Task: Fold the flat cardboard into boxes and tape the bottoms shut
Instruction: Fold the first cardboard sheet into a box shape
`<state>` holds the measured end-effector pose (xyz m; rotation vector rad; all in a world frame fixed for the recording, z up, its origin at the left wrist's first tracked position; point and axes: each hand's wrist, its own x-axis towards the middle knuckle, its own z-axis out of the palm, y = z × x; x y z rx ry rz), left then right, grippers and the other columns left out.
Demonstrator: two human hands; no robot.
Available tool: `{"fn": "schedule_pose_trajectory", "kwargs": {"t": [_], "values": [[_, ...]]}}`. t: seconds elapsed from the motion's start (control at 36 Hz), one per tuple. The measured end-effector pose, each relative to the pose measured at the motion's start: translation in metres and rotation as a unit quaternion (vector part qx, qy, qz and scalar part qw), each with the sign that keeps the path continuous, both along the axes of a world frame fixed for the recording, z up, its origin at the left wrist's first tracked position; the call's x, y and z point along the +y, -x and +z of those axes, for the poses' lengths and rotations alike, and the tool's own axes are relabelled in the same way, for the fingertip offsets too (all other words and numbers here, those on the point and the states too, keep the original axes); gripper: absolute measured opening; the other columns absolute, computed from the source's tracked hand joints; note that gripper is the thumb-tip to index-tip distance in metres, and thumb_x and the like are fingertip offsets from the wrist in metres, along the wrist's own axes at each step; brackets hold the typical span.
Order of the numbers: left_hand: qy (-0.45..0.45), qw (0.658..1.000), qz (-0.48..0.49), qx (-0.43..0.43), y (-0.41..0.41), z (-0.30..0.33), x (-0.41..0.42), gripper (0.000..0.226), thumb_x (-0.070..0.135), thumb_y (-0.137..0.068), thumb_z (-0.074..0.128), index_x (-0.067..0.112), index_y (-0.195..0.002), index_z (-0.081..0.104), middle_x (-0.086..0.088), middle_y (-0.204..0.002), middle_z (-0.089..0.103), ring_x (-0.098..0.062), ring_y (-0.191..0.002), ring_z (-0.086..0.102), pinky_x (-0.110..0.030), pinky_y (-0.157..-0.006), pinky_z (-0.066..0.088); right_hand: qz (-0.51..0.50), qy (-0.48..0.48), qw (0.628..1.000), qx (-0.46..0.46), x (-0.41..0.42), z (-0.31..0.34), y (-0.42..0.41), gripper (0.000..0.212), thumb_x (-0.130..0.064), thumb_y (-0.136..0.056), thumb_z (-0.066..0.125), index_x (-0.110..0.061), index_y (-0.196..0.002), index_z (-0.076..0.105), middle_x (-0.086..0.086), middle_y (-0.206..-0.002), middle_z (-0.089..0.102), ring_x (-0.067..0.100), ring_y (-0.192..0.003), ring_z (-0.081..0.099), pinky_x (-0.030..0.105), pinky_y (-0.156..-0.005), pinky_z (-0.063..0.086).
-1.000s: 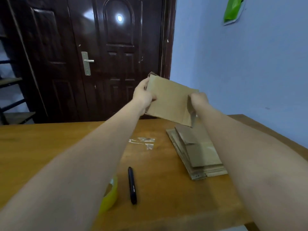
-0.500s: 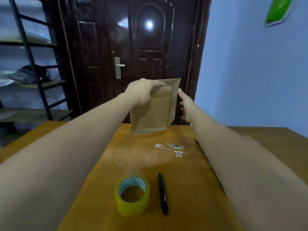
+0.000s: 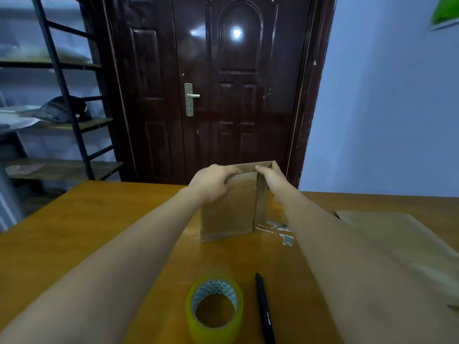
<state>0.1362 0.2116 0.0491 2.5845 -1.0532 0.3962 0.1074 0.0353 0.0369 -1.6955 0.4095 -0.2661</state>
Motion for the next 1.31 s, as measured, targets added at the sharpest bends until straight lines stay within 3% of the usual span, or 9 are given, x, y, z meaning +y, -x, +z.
{"fn": "schedule_pose_trajectory", "kwargs": {"t": [0.17, 0.31, 0.42, 0.53, 0.69, 0.89, 1.06, 1.17, 1.31], "values": [[0.237, 0.970, 0.026, -0.049, 0.000, 0.000, 0.012, 0.026, 0.026, -0.092, 0.054, 0.021, -0.116, 0.064, 0.005, -0.115, 0.063, -0.014, -0.114, 0.051, -0.030, -0.095, 0.043, -0.003, -0.001, 1.000, -0.022, -0.004, -0.011, 0.004, 0.059, -0.036, -0.096, 0.049, -0.020, -0.149, 0.028, 0.002, -0.145, 0.042, 0.019, -0.121, 0.044, 0.032, -0.094, 0.034], [0.472, 0.860, 0.042, 0.191, 0.003, -0.005, 0.032, 0.023, 0.025, -0.096, 0.050, 0.020, -0.092, 0.071, 0.009, -0.109, 0.062, -0.010, -0.111, 0.051, -0.038, -0.104, 0.039, -0.006, -0.010, 0.999, -0.037, -0.004, -0.013, 0.012, 0.069, -0.037, -0.098, 0.047, -0.021, -0.154, 0.010, 0.002, -0.156, 0.025, 0.024, -0.141, 0.027, 0.037, -0.111, 0.025], [0.429, 0.857, 0.033, 0.285, 0.005, -0.021, 0.039, 0.029, 0.038, -0.098, 0.042, 0.031, -0.098, 0.070, 0.005, -0.116, 0.064, -0.018, -0.120, 0.050, -0.045, -0.107, 0.036, 0.002, -0.040, 0.998, -0.053, 0.002, -0.012, 0.018, 0.060, -0.030, -0.099, 0.045, -0.022, -0.152, 0.019, 0.000, -0.146, 0.041, 0.017, -0.126, 0.044, 0.036, -0.101, 0.033], [0.429, 0.846, 0.008, 0.316, 0.009, -0.028, 0.034, 0.028, 0.044, -0.099, 0.040, 0.040, -0.108, 0.067, 0.013, -0.116, 0.064, -0.012, -0.113, 0.055, -0.040, -0.102, 0.042, 0.007, -0.074, 0.995, -0.064, 0.006, -0.008, 0.023, 0.045, -0.020, -0.101, 0.040, -0.022, -0.145, 0.035, -0.010, -0.099, 0.053, 0.000, -0.078, 0.045, 0.026, -0.071, 0.039], [0.435, 0.839, 0.005, 0.328, 0.013, -0.024, 0.015, 0.035, 0.034, -0.102, 0.031, 0.037, -0.106, 0.065, 0.020, -0.117, 0.054, -0.008, -0.103, 0.056, -0.028, -0.083, 0.047, 0.032, -0.051, 0.997, -0.048, 0.004, -0.005, 0.027, 0.035, -0.019, -0.101, 0.036, -0.015, -0.134, 0.047, -0.012, -0.088, 0.051, -0.001, -0.074, 0.046, 0.019, -0.059, 0.036], [0.381, 0.861, 0.001, 0.337, 0.005, -0.017, 0.007, 0.028, 0.015, -0.098, 0.037, 0.028, -0.108, 0.060, 0.010, -0.104, 0.058, -0.012, -0.088, 0.058, -0.024, -0.067, 0.045, 0.047, -0.031, 0.998, -0.032, -0.005, -0.008, 0.024, 0.040, -0.016, -0.098, 0.041, -0.015, -0.137, 0.043, -0.011, -0.094, 0.050, 0.001, -0.081, 0.047, 0.021, -0.061, 0.035], [0.285, 0.899, 0.017, 0.333, -0.007, -0.010, 0.010, 0.036, 0.008, -0.092, 0.046, 0.027, -0.122, 0.051, 0.006, -0.111, 0.056, -0.016, -0.094, 0.057, -0.028, -0.077, 0.047, 0.063, -0.038, 0.997, -0.024, -0.010, -0.012, 0.022, 0.055, -0.005, -0.089, 0.040, -0.017, -0.142, 0.036, -0.001, -0.109, 0.053, 0.008, -0.088, 0.051, 0.025, -0.062, 0.036], [0.233, 0.912, 0.030, 0.336, -0.014, -0.003, 0.010, 0.038, 0.013, -0.089, 0.052, 0.031, -0.123, 0.049, 0.005, -0.114, 0.054, -0.017, -0.098, 0.056, -0.030, -0.082, 0.048, 0.061, -0.019, 0.997, -0.032, -0.013, -0.018, 0.016, 0.079, -0.004, -0.082, 0.043, -0.030, -0.151, 0.015, 0.005, -0.145, 0.033, 0.024, -0.123, 0.039, 0.038, -0.092, 0.039], [0.199, 0.922, 0.056, 0.327, -0.021, 0.003, 0.004, 0.036, 0.019, -0.090, 0.053, 0.025, -0.125, 0.050, -0.001, -0.121, 0.050, -0.022, -0.106, 0.051, -0.033, -0.089, 0.043, 0.081, 0.050, 0.995, -0.029, -0.011, -0.017, 0.013, 0.086, -0.002, -0.079, 0.047, -0.037, -0.149, 0.012, 0.004, -0.144, 0.022, 0.029, -0.127, 0.031, 0.046, -0.105, 0.033]]}}
